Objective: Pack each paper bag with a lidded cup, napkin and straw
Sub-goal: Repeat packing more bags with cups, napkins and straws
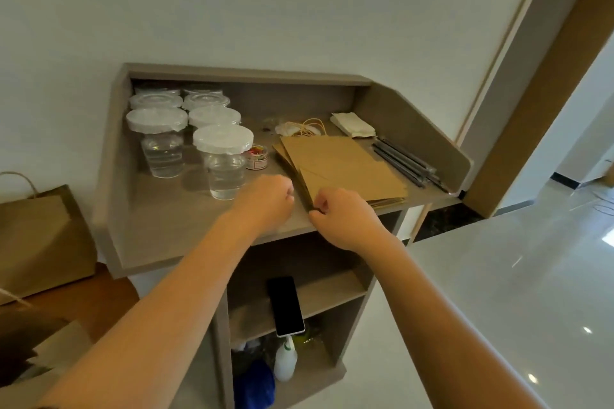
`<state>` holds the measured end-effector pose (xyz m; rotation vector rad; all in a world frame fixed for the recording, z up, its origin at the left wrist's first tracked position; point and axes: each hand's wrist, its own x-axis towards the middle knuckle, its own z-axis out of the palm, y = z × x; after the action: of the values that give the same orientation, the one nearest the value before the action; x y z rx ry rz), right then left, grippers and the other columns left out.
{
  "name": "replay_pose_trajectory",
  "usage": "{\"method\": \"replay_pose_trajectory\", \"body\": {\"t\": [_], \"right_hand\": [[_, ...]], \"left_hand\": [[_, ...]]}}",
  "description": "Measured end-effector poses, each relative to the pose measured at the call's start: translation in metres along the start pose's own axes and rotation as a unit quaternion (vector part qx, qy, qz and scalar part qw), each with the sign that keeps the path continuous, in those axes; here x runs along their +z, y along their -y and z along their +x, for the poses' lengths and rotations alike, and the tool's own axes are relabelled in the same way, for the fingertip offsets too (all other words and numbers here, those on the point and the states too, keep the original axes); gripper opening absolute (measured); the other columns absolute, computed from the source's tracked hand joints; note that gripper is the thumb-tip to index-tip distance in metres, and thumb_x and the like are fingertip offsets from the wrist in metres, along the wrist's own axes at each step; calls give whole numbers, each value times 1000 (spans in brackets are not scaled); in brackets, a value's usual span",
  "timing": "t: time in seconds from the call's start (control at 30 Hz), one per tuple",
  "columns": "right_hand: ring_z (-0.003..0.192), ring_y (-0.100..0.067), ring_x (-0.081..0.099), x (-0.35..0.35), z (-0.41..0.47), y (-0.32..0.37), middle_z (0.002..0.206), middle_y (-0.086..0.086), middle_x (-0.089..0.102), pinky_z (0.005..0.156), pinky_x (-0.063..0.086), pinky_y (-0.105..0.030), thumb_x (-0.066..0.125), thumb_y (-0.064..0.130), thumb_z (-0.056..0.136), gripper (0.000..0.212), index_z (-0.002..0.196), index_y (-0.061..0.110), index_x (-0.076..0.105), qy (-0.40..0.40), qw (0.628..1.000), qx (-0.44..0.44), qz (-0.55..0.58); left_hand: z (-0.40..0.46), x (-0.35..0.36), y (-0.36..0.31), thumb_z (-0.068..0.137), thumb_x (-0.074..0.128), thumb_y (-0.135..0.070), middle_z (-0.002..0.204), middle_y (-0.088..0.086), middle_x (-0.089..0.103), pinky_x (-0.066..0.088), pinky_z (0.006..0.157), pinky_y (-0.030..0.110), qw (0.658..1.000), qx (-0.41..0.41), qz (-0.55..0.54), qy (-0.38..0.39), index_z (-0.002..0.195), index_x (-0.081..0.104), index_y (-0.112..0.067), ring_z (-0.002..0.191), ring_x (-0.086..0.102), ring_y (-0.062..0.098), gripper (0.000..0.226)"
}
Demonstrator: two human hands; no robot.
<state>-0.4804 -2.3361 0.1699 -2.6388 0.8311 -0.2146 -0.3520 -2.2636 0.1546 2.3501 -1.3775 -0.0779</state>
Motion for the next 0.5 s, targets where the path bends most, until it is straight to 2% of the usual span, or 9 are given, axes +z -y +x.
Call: {"method": "replay_pose_trajectory", "body": {"t": [0.1, 0.2, 0.3, 0.4, 0.5], "right_hand": [[94, -16, 57, -8, 40, -15, 106, 0, 59, 84, 50, -30, 51, 28, 93, 24, 115, 18, 55, -2, 1000, 8, 6], [96, -16, 57, -13, 89, -22, 108, 0, 59, 85, 50, -30, 51, 26, 93, 25, 118, 18, 55, -3, 1000, -9, 3], [97, -16, 57, -16, 137, -22, 107, -1, 60, 85, 50, -29, 52, 22, 93, 23, 115, 17, 58, -13, 999, -33, 2], [91, -17, 59, -23, 173, -31, 99, -2, 62, 80, 51, -29, 53, 19, 91, 15, 103, 15, 61, -37, 999, -35, -4], [90, -16, 59, -31, 197, -54, 98, -2, 63, 79, 51, -28, 53, 18, 91, 14, 102, 16, 61, -41, 999, -10, -4]], "left_hand": [[42, 7, 1, 93, 42, -12, 90, 7, 63, 47, 69, 31, 999, -14, 0, -35, 96, 62, -10, 81, 58, 20, 20], [80, 10, 7, 93, 42, -9, 97, 10, 65, 50, 74, 35, 996, -50, -14, -71, 102, 63, -10, 87, 59, 25, 23], [104, 18, 14, 94, 44, -9, 99, 9, 64, 49, 76, 33, 995, -81, -12, -48, 103, 63, -11, 91, 59, 26, 22], [129, 29, 18, 94, 45, -12, 96, 10, 65, 53, 81, 37, 994, -99, -25, -33, 100, 63, -10, 91, 61, 25, 19], [157, 31, 12, 94, 48, -18, 93, 6, 63, 51, 71, 33, 994, -93, -16, -47, 102, 61, -12, 84, 58, 21, 17]]}}
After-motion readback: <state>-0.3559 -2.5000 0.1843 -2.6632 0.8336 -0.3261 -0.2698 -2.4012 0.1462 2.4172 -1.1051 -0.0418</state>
